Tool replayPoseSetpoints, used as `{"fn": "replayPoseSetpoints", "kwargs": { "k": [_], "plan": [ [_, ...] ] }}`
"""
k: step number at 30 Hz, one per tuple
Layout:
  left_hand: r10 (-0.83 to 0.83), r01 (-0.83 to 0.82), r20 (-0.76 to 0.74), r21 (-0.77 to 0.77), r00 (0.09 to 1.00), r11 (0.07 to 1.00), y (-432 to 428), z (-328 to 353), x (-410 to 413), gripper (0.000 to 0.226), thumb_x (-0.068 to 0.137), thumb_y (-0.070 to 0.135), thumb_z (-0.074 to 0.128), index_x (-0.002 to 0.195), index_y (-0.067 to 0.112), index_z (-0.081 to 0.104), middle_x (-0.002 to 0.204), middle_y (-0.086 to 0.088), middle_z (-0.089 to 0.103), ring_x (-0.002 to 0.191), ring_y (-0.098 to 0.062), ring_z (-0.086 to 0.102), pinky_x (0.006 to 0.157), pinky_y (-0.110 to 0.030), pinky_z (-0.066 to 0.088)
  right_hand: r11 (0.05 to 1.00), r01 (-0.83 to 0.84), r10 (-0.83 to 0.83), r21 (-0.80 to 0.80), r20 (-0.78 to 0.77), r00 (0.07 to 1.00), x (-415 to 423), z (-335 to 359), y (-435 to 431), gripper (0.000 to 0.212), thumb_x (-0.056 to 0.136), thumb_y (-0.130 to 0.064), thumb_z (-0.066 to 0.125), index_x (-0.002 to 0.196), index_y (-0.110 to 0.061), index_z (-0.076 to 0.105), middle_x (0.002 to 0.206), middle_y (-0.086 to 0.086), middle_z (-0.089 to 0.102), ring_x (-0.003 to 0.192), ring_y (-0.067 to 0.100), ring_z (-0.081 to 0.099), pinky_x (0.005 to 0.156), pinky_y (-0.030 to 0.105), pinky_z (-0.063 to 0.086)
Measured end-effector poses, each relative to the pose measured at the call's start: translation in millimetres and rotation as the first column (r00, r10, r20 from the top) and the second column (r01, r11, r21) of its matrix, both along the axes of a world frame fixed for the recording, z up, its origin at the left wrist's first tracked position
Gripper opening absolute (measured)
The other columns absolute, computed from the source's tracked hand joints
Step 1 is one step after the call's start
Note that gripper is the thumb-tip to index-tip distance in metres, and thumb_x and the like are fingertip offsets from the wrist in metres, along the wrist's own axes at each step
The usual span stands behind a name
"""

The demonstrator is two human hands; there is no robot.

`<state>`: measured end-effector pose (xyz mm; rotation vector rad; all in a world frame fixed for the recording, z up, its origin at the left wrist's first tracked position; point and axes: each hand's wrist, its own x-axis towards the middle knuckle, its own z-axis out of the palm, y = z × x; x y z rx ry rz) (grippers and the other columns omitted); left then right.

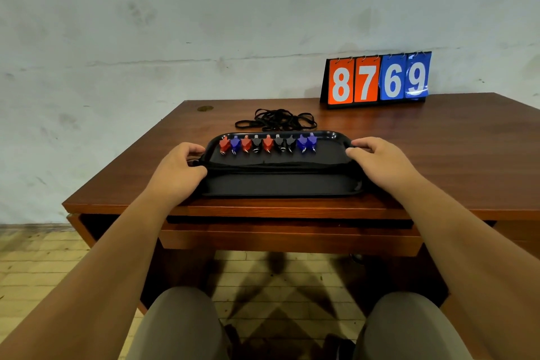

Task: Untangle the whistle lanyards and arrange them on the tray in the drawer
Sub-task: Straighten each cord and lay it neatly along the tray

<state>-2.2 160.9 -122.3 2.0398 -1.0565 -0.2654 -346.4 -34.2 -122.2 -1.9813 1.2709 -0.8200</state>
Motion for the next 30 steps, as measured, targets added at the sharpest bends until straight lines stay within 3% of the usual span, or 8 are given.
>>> {"fn": "replayPoseSetpoints", "kwargs": {
  "k": [4, 6, 10, 14, 19, 22, 26, 30],
  "plan": [
    [-0.002, -0.005, -0.127, -0.057, 0.992, 0.998, -3.5, 4.5, 8.2, 0.038, 0.095, 0.016, 0.064, 0.131, 0.032, 0.066, 0.132, 0.007, 0.068, 0.118, -0.013, 0.063, 0.087, -0.027, 0.048, 0.999, 0.023, -0.025, 0.045, 0.042, 0.999, 3.3, 9.1, -8.9, 0.034, 0.103, -0.050, 0.059, 0.126, -0.031, 0.074, 0.123, -0.010, 0.070, 0.114, 0.013, 0.062, 0.094, 0.036, 0.045],
    [0.022, -0.026, -0.074, -0.050, 0.997, 0.998, -10.3, 11.5, 5.8, 0.031, 0.099, 0.022, 0.063, 0.128, 0.031, 0.068, 0.129, 0.008, 0.067, 0.113, -0.012, 0.062, 0.079, -0.024, 0.045, 0.998, 0.044, -0.047, 0.053, 0.063, 0.997, 7.1, 15.8, -16.7, 0.033, 0.104, -0.051, 0.058, 0.122, -0.029, 0.076, 0.117, -0.010, 0.071, 0.110, 0.014, 0.063, 0.092, 0.036, 0.045],
    [0.051, -0.046, 0.083, -0.061, 0.995, 0.997, -39.0, 31.2, -3.7, 0.028, 0.103, 0.027, 0.062, 0.130, 0.027, 0.070, 0.129, 0.007, 0.064, 0.114, -0.012, 0.058, 0.088, -0.027, 0.045, 0.995, 0.035, -0.042, 0.096, 0.076, 0.996, 18.4, 26.4, -37.0, 0.031, 0.105, -0.048, 0.058, 0.115, -0.026, 0.078, 0.112, -0.004, 0.074, 0.105, 0.018, 0.067, 0.090, 0.038, 0.052],
    [-0.083, 0.077, 0.169, 0.042, 0.982, 0.996, -78.5, 53.0, -11.8, 0.024, 0.105, 0.022, 0.060, 0.125, 0.030, 0.069, 0.123, 0.009, 0.066, 0.093, -0.005, 0.061, 0.069, -0.015, 0.038, 0.998, 0.007, -0.009, 0.056, 0.043, 0.999, 33.2, 34.4, -59.7, 0.026, 0.108, -0.037, 0.057, 0.113, -0.022, 0.078, 0.112, -0.003, 0.072, 0.096, 0.007, 0.061, 0.088, 0.033, 0.044],
    [-0.246, 0.228, 0.156, 0.128, 0.957, 0.965, -130.2, 66.4, -23.9, 0.020, 0.104, 0.026, 0.060, 0.110, 0.036, 0.075, 0.114, 0.014, 0.073, 0.099, -0.024, 0.074, 0.075, -0.026, 0.054, 0.998, -0.054, 0.054, 0.031, 0.030, 0.998, 51.3, 38.0, -91.1, 0.026, 0.108, -0.030, 0.057, 0.121, -0.025, 0.079, 0.121, -0.009, 0.073, 0.116, 0.012, 0.063, 0.102, 0.034, 0.047],
    [-0.328, 0.301, 0.165, 0.169, 0.930, 0.938, -161.7, 67.5, -28.7, 0.020, 0.105, 0.026, 0.060, 0.105, 0.036, 0.077, 0.113, 0.017, 0.072, 0.081, -0.012, 0.067, 0.073, -0.026, 0.052, 0.995, -0.091, 0.090, 0.032, 0.022, 0.996, 58.8, 41.6, -109.6, 0.027, 0.108, -0.029, 0.057, 0.123, -0.023, 0.080, 0.120, -0.008, 0.075, 0.116, 0.012, 0.065, 0.101, 0.032, 0.048],
    [-0.426, 0.384, 0.187, 0.223, 0.885, 0.896, -203.0, 67.3, -38.6, 0.023, 0.105, 0.022, 0.059, 0.109, 0.034, 0.077, 0.120, 0.016, 0.072, 0.091, -0.006, 0.069, 0.080, -0.021, 0.050, 0.995, -0.089, 0.086, 0.051, 0.069, 0.994, 65.2, 35.9, -134.0, 0.027, 0.107, -0.031, 0.058, 0.121, -0.025, 0.080, 0.120, -0.008, 0.075, 0.115, 0.012, 0.065, 0.102, 0.033, 0.049],
    [-0.523, 0.451, 0.238, 0.298, 0.818, 0.841, -245.5, 64.1, -56.4, 0.022, 0.104, 0.022, 0.062, 0.117, 0.031, 0.077, 0.109, 0.017, 0.070, 0.089, 0.003, 0.065, 0.084, -0.021, 0.051, 0.994, -0.032, 0.017, 0.108, 0.144, 0.989, 62.5, 11.2, -154.9, 0.023, 0.105, -0.032, 0.059, 0.106, -0.030, 0.081, 0.109, -0.011, 0.075, 0.108, 0.011, 0.066, 0.095, 0.034, 0.051]
  ]
}}
